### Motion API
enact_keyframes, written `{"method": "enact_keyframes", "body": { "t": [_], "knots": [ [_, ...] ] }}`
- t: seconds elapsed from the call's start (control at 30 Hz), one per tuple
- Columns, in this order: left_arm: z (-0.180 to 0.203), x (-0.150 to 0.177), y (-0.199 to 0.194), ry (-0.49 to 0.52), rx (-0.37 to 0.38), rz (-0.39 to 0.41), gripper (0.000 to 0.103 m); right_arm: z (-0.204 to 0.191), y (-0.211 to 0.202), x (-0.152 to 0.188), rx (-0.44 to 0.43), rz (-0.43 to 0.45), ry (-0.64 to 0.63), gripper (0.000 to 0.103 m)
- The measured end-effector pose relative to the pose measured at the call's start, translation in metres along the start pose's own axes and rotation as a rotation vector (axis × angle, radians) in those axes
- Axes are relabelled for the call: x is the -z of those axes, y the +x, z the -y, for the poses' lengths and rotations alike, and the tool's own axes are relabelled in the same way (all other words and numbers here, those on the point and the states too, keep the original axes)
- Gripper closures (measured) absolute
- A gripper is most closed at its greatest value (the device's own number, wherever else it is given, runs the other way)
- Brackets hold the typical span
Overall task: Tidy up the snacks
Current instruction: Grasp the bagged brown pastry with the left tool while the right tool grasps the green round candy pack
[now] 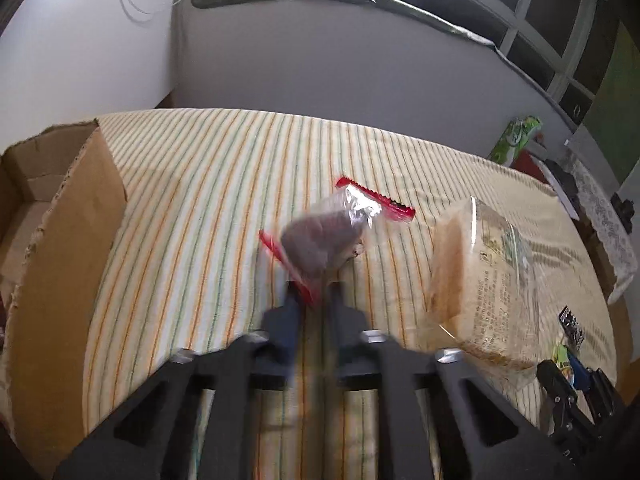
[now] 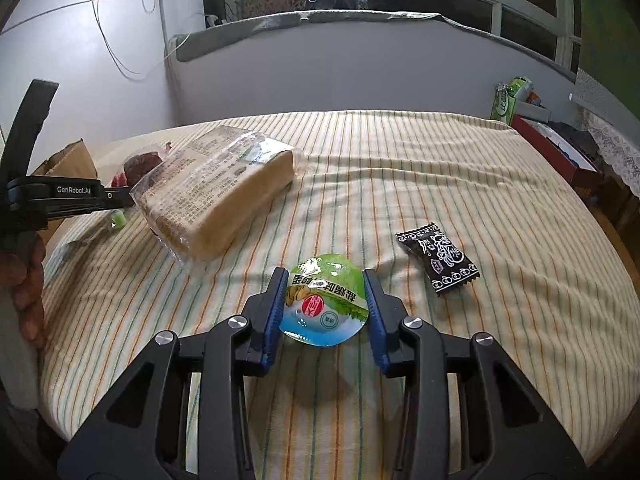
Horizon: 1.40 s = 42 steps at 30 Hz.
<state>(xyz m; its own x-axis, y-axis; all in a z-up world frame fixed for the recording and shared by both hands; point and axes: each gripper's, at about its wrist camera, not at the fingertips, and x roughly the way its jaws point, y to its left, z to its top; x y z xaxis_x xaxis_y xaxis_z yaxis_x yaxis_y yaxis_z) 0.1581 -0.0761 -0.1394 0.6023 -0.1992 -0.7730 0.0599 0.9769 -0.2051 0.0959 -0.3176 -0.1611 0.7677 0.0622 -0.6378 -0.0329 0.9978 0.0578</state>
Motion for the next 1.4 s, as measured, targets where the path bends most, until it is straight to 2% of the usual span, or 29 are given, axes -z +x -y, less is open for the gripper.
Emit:
{"method": "enact_keyframes", "body": {
  "t": [0.13,0.33,0.4,0.43,0.47,0.53,0.67,0.73,0.8,0.83,0.9,1.13,1.4],
  "knots": [
    [-0.012,0.004,-0.006,-0.048,0.042,0.007,0.096,0.001,-0.003,0.003,0.0,0.01,0.009,0.065],
    [-0.032,0.018,-0.023,-0.086,0.02,0.009,0.095,0.001,-0.004,0.005,0.002,0.019,0.008,0.065],
    [-0.034,0.017,-0.029,-0.1,0.003,0.034,0.073,0.001,-0.003,0.005,0.003,0.019,0.007,0.065],
    [-0.033,0.015,-0.028,-0.097,-0.005,0.037,0.043,0.001,-0.003,0.005,0.003,0.019,0.006,0.065],
    [-0.031,0.011,-0.029,-0.103,-0.008,0.055,0.026,0.001,-0.004,0.005,0.002,0.019,0.007,0.065],
    [-0.024,0.0,-0.026,-0.097,-0.015,0.088,0.024,0.001,-0.004,0.005,0.001,0.02,0.009,0.065],
    [0.005,-0.02,-0.002,0.018,-0.031,0.051,0.023,0.002,-0.003,0.005,-0.001,0.021,0.009,0.065],
    [0.017,-0.025,0.018,0.075,-0.059,0.024,0.024,0.002,-0.003,0.005,-0.001,0.021,0.009,0.065],
    [0.014,-0.03,0.029,0.052,-0.052,0.01,0.038,0.002,-0.003,0.004,-0.002,0.022,0.008,0.065],
    [0.01,-0.031,0.026,0.038,-0.043,0.024,0.065,0.002,-0.003,0.004,-0.002,0.022,0.007,0.065],
    [0.007,-0.032,0.027,0.037,-0.027,0.021,0.075,0.003,-0.003,0.004,-0.003,0.024,0.008,0.065],
    [0.007,-0.027,0.014,0.051,0.001,0.068,0.077,0.003,-0.003,0.005,-0.005,0.029,0.009,0.065],
    [-0.001,-0.023,-0.009,0.023,0.035,0.123,0.083,0.003,-0.015,0.007,-0.019,0.087,0.022,0.065]
  ]
}}
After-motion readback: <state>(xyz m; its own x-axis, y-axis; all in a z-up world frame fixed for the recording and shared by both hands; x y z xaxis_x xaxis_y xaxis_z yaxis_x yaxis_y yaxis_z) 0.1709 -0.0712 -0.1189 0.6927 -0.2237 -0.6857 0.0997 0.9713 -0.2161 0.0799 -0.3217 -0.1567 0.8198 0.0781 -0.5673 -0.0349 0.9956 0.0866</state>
